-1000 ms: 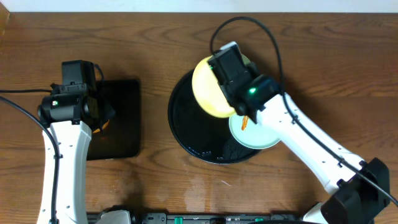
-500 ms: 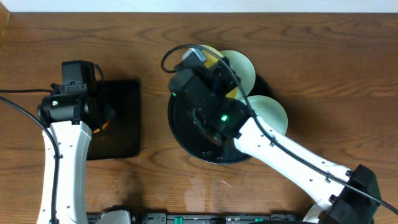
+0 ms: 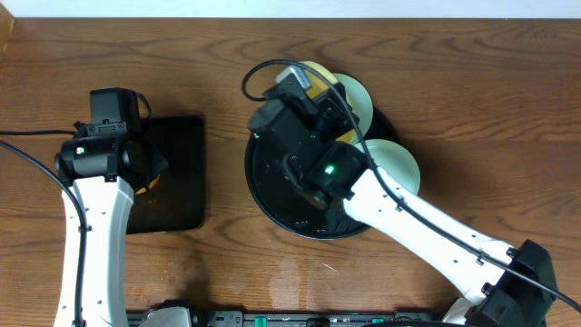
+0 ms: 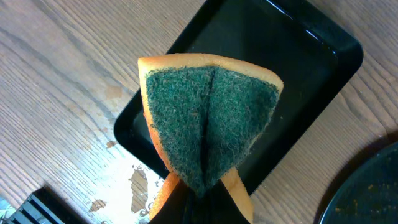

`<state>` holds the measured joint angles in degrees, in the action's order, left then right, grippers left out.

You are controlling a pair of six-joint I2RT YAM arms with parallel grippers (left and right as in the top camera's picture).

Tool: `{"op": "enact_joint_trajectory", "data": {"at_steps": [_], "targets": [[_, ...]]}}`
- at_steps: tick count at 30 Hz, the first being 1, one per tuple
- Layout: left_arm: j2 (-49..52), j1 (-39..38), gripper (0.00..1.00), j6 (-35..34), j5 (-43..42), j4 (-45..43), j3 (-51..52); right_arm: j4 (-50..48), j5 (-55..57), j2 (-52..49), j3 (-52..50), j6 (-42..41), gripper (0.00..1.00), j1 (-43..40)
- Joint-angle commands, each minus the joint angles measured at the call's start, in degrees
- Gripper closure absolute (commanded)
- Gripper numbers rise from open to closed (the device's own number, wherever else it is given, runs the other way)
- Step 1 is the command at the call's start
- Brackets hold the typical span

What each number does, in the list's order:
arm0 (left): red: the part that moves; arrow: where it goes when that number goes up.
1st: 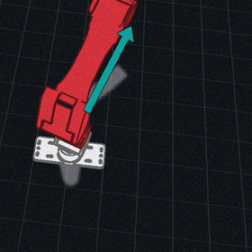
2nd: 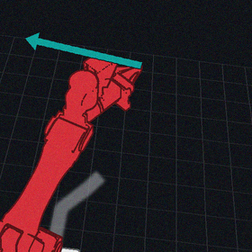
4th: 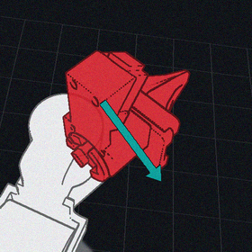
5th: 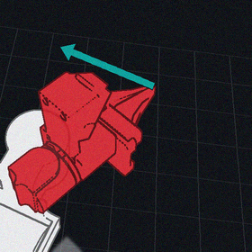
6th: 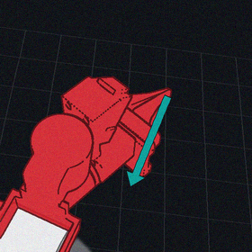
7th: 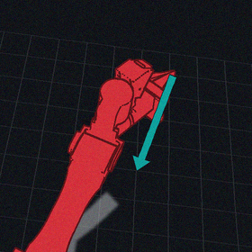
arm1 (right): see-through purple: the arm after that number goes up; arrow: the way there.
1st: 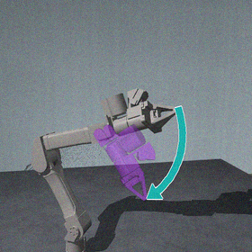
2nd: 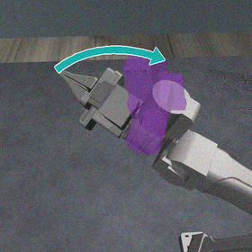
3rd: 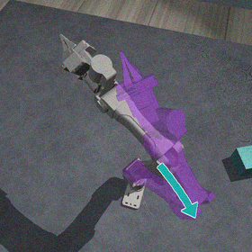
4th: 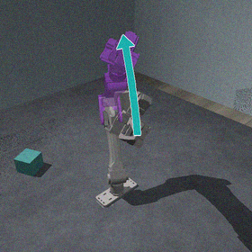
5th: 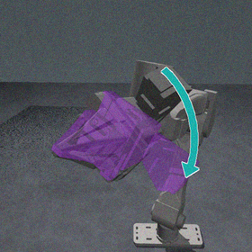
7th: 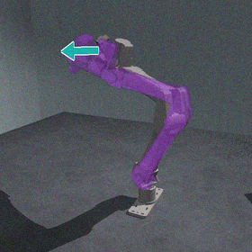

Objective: Clean dirty plates on tray and stack at the side
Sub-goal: 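Lift the cream plate off the round tray with the right gripper, then set the cream plate down on the table at the right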

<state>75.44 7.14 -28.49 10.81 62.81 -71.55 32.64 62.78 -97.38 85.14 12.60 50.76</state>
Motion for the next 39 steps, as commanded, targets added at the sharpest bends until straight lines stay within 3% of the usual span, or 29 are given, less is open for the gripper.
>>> {"op": "enact_joint_trajectory", "data": {"at_steps": [1, 8, 13, 17, 28, 34, 39], "targets": [[0.24, 0.31, 0.92, 0.37, 0.35, 0.09, 0.09, 3.82, -12.33, 0.02, 1.20, -14.23, 0.99, -3.34], [0.24, 0.31, 0.92, 0.37, 0.37, 0.09, 0.09, 9.90, -39.89, 1.27, 1.22, -27.89, 0.99, -15.85], [0.26, 0.31, 0.92, 0.37, 0.37, -0.13, 0.09, 12.13, -65.83, 2.25, 1.22, -28.37, 0.99, -32.57], [0.35, 0.31, 0.92, 0.37, 0.37, -0.15, 0.11, 13.60, -77.48, 2.12, 0.98, -25.51, 0.99, -45.13], [2.16, 0.31, 0.92, 0.37, 0.37, -0.52, 0.17, 15.85, -77.13, 1.57, -2.25, -21.53, 0.99, -72.26], [2.16, 0.31, 0.92, 0.37, 0.37, -0.52, 0.17, 6.19, -76.17, 1.36, -9.51, -22.84, 0.99, -80.26], [2.16, 0.31, 0.92, 0.37, 0.37, -0.70, 0.17, -5.18, -76.72, 1.36, -17.94, -24.55, 0.99, -81.64]]}}
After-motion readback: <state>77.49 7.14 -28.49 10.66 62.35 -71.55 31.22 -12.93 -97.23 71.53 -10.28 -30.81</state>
